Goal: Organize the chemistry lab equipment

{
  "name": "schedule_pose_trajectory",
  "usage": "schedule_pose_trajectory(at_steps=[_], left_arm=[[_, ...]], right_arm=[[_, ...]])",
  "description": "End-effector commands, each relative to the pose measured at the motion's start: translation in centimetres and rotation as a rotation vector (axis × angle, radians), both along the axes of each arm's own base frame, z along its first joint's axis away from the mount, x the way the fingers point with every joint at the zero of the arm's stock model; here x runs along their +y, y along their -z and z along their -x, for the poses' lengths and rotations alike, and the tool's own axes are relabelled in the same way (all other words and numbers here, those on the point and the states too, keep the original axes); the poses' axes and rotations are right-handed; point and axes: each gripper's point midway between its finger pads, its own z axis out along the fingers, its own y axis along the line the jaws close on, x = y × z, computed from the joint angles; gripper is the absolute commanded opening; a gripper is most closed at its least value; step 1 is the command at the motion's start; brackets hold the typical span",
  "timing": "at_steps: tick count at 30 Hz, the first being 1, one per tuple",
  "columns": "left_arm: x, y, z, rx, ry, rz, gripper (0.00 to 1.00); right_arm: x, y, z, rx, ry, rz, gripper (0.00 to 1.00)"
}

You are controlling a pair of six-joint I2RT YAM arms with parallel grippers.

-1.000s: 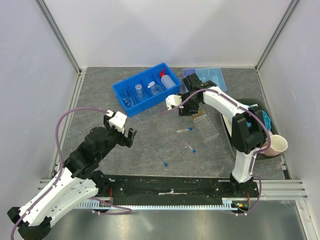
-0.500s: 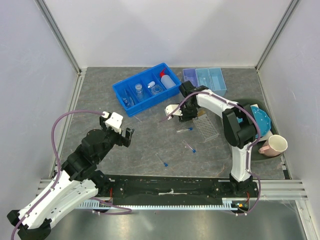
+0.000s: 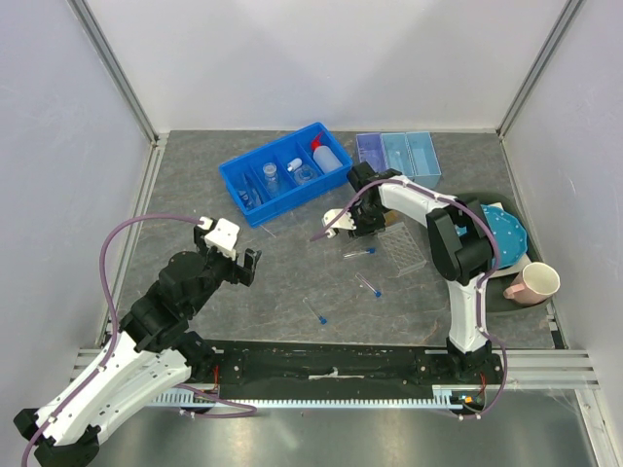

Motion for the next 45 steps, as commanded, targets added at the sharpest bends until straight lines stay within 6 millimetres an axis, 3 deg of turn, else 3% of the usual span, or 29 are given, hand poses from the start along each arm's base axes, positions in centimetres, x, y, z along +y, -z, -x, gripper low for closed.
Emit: schedule_pose_trajectory(at_steps=[1, 5, 12, 18, 26, 32, 35, 38, 39, 41, 42, 43, 45], left_arm=[[0.3, -0.7, -0.4, -0.048, -0.014, -0.009, 0.89], [0.4, -0.8, -0.5, -0.051, -0.018, -0.007, 0.89], [0.5, -0.8, -0.5, -0.053, -0.022, -0.008, 0.89], [0.6, -0.8, -0.5, -0.055, -0.027, -0.011, 0.89], [0.7, -1.0, -0.4, -0.062, -0.029, -0.005, 0.89], [0.7, -1.3, -0.3, -0.072, -0.025, 0.007, 0.89], [0.7, -1.3, -0.3, -0.074, -0.024, 0.01, 0.89], [0.7, -1.3, -0.2, -0.075, -0.023, 0.012, 0.9], [0.7, -1.4, -0.2, -0.076, -0.021, 0.014, 0.9], [0.6, -1.3, -0.2, -0.075, -0.021, 0.012, 0.9], [0.6, -1.3, -0.3, -0.076, -0.023, 0.013, 0.9], [0.6, -1.3, -0.3, -0.073, -0.02, 0.012, 0.9], [0.5, -1.1, -0.4, -0.068, -0.021, 0.007, 0.9]], right_arm=[[0.0, 1.1, 0.0, 0.022, -0.038, 0.025, 0.39], [0.0, 1.7, -0.3, 0.027, -0.046, 0.035, 0.33], [0.6, 2.1, -1.0, 0.025, -0.05, 0.024, 0.12], [2.1, 0.5, -2.7, -0.025, -0.018, -0.051, 0.0], [4.6, -6.9, -5.4, -0.114, 0.114, -0.307, 0.0], [4.7, -13.6, -6.6, -0.152, 0.293, -0.53, 0.0], [3.7, -17.6, -8.0, -0.189, 0.441, -0.681, 0.0], [0.9, -21.9, -10.5, -0.244, 0.624, -0.847, 0.0], [-1.3, -23.7, -12.4, -0.306, 0.693, -0.921, 0.0], [-3.6, -25.9, -13.8, -0.312, 0.874, -1.051, 0.0], [-6.3, -27.5, -15.5, -0.391, 0.937, -1.133, 0.0], [-7.3, -28.3, -16.1, -0.365, 1.057, -1.23, 0.0], [-11.3, -29.7, -18.2, -0.488, 1.218, -1.308, 0.0]])
